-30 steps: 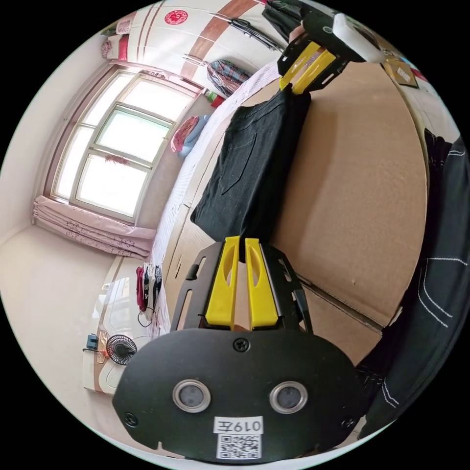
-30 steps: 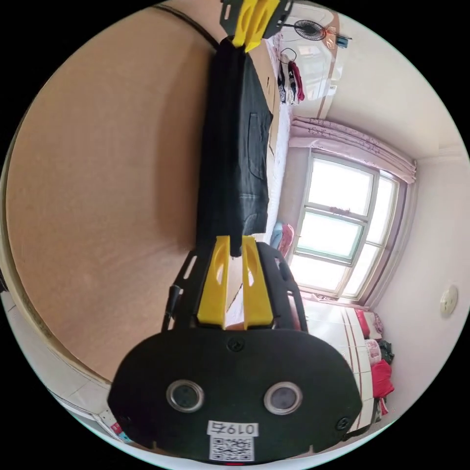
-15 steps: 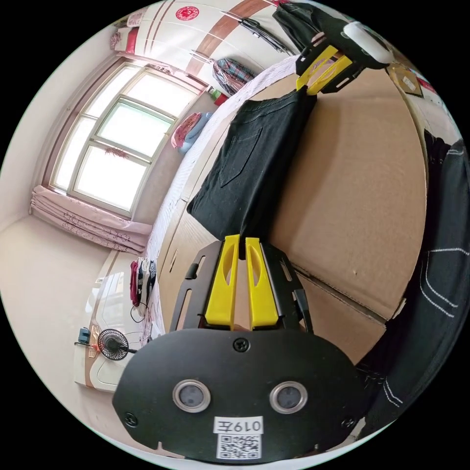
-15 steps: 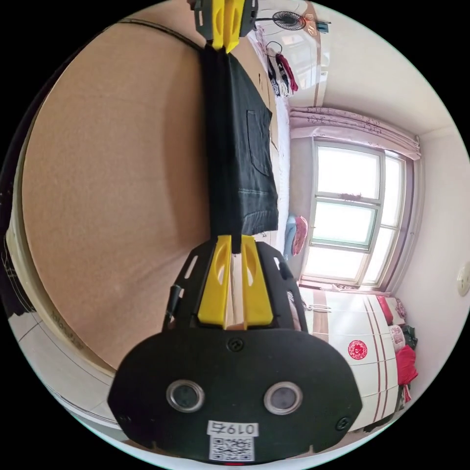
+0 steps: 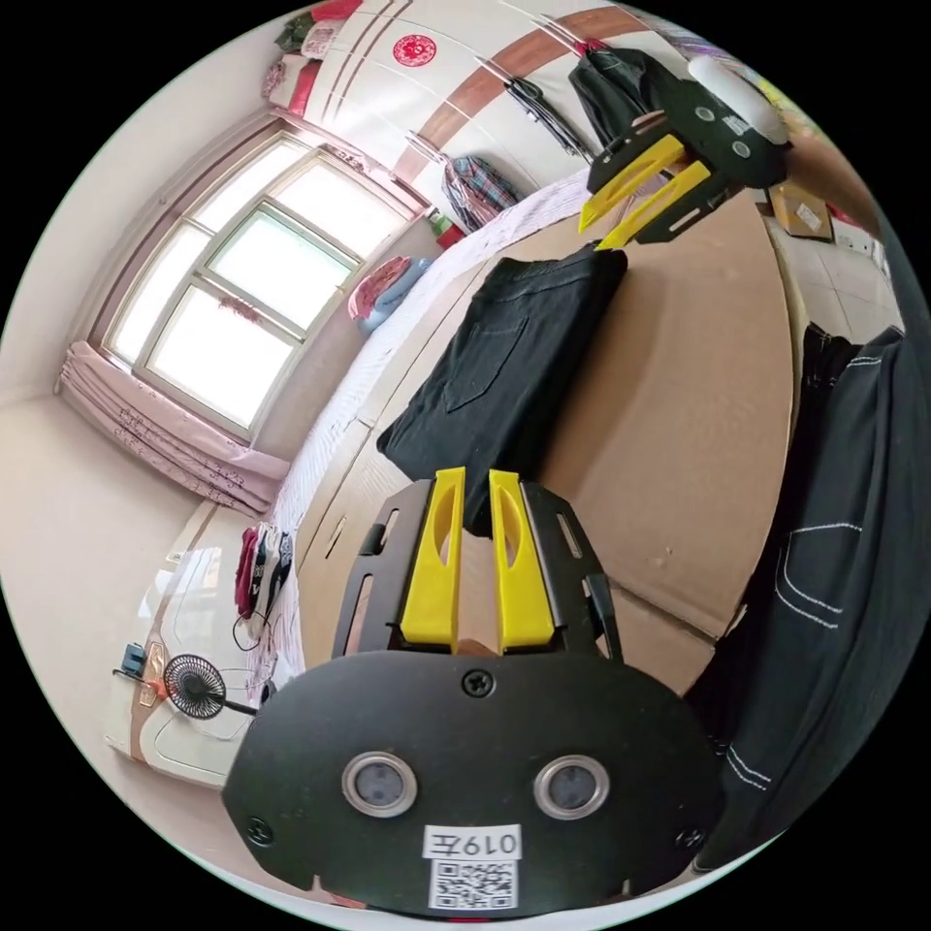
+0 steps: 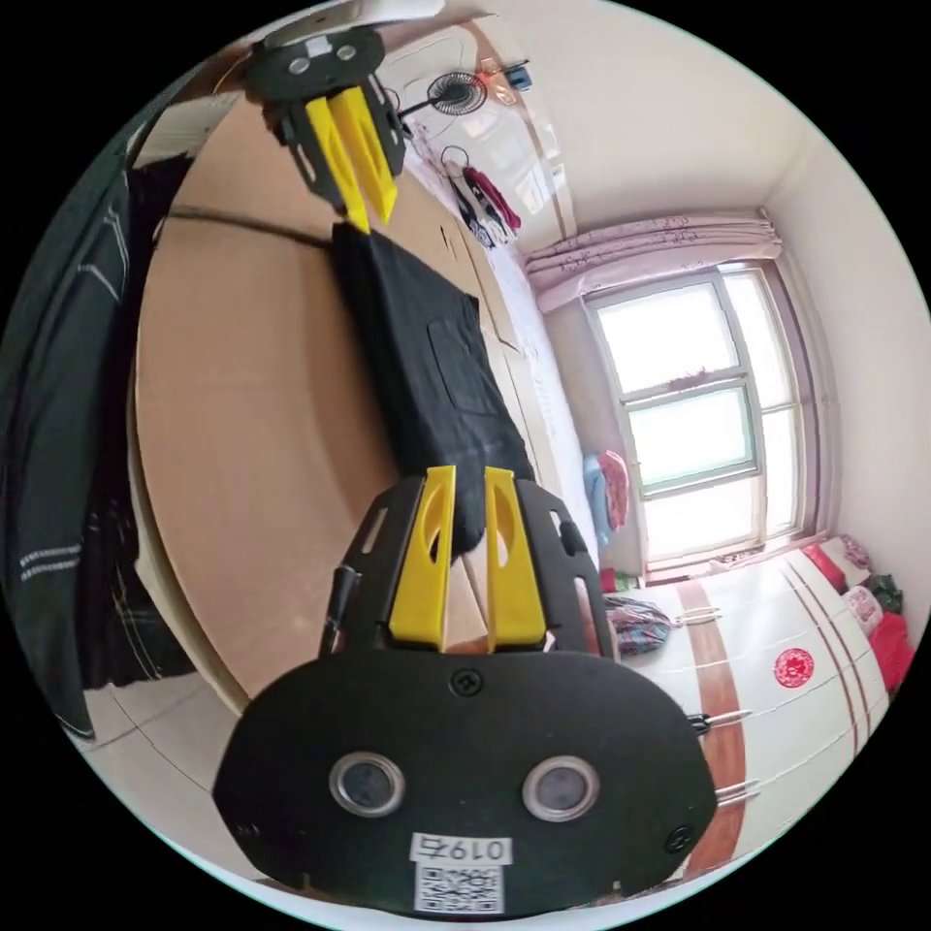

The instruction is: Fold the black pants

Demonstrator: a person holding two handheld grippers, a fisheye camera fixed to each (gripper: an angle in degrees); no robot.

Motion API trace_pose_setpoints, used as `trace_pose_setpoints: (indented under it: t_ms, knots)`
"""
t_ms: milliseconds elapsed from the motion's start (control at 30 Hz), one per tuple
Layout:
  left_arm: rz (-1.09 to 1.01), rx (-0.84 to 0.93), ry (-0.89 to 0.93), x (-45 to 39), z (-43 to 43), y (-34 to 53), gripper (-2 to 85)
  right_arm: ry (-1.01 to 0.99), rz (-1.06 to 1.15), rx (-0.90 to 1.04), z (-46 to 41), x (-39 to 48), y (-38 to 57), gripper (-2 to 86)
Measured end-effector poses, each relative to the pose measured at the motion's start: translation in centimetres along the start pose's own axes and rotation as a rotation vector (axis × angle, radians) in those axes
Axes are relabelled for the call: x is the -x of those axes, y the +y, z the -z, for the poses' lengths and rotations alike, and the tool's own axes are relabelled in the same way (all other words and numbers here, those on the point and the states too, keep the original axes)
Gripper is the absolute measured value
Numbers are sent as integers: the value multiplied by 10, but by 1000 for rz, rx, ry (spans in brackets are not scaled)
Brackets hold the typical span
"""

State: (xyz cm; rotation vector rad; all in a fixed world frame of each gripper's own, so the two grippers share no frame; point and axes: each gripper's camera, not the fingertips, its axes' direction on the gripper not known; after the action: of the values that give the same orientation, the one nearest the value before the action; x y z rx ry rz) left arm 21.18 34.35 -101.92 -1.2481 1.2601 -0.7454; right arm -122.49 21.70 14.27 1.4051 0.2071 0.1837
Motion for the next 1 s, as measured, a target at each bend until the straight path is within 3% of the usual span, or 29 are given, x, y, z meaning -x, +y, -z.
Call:
trace_pose_setpoints:
  t_ms: [333, 567, 833, 1000]
  knots:
    - [-71, 51, -41, -10, -21, -14, 12, -148, 40, -133, -6, 34, -61, 66]
    - [12, 38, -28, 3, -14, -16, 13, -138, 30, -129, -8, 52, -75, 5]
    - [38, 13, -3, 7, -8, -15, 10, -153, -8, -182, 4, 75, -98, 48]
    - [81, -12, 33, 12, -3, -14, 10, -83, 94, -144, -9, 117, -126, 38]
